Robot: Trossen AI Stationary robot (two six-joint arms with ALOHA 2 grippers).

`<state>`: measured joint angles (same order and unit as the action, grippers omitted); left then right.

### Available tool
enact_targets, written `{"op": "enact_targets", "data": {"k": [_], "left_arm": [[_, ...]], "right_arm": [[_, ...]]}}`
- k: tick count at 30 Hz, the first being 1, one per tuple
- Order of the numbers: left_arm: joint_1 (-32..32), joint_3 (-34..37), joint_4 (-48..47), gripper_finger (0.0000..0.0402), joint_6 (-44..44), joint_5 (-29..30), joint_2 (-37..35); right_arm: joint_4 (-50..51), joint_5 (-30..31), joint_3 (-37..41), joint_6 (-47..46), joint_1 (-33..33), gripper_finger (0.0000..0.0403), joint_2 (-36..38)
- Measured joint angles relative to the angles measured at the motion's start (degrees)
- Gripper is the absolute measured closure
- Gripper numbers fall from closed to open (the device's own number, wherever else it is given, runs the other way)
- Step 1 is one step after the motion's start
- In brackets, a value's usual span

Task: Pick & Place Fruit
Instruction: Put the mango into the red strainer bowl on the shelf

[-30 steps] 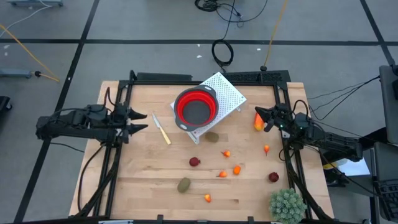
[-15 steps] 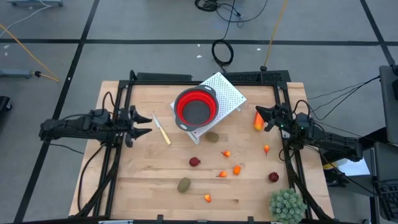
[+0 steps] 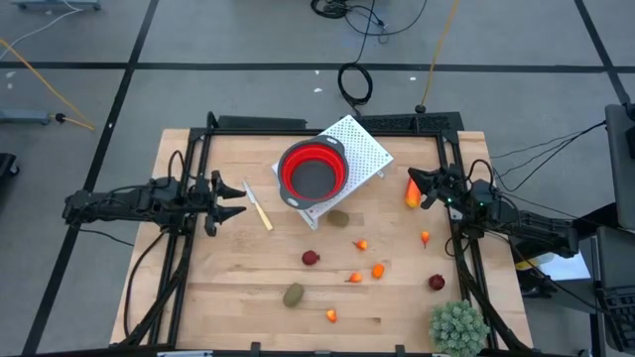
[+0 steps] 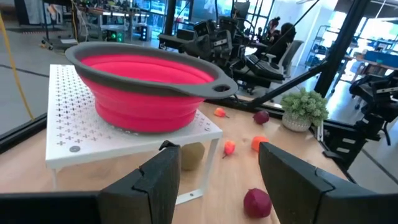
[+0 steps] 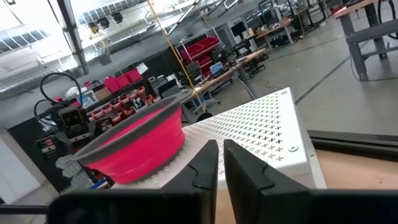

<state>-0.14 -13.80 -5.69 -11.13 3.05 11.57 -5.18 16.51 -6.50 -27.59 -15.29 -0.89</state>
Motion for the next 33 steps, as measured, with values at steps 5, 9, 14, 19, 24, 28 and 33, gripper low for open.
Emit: {"op": "enact_targets", "data": {"k": [5,9,14,19,24,28,33], "left_arm": [[0.0,0.0,0.0,0.0188,1.1,0.0,0.0],[0.0,0.0,0.0,0.0188,2.4,0.0,0.0],[0.0,0.0,0.0,0.0188,3.3,1.0,0.0],[0.0,0.0,0.0,0.0188,3.5,3.2,0.0],[0.0,2.7,3.2,0.0188,2.2,3.0,0.0],[0.0,5.5,6.9,0.0188,0.1,3.0,0.0],[0.0,7.1,9.5,0.0188,0.2,1.9,0.0]], "right_arm": [[1.2,0.1,0.0,-0.2,0.0,0.0362,0.0],[0.4,0.0,0.0,-0.2,0.0,0.0347,0.0],[-1.5,0.0,0.0,-0.3,0.0,0.0326,0.0],[-4.3,0.0,-0.2,-1.1,0.0,0.0307,-0.3],[-4.4,-0.1,-3.8,-0.5,0.0,0.0297,-3.4],[-3.9,-0.2,-9.2,2.6,0.0,0.0296,-8.5],[3.5,-1.5,-19.3,7.2,0.0,0.0296,-17.1]]}}
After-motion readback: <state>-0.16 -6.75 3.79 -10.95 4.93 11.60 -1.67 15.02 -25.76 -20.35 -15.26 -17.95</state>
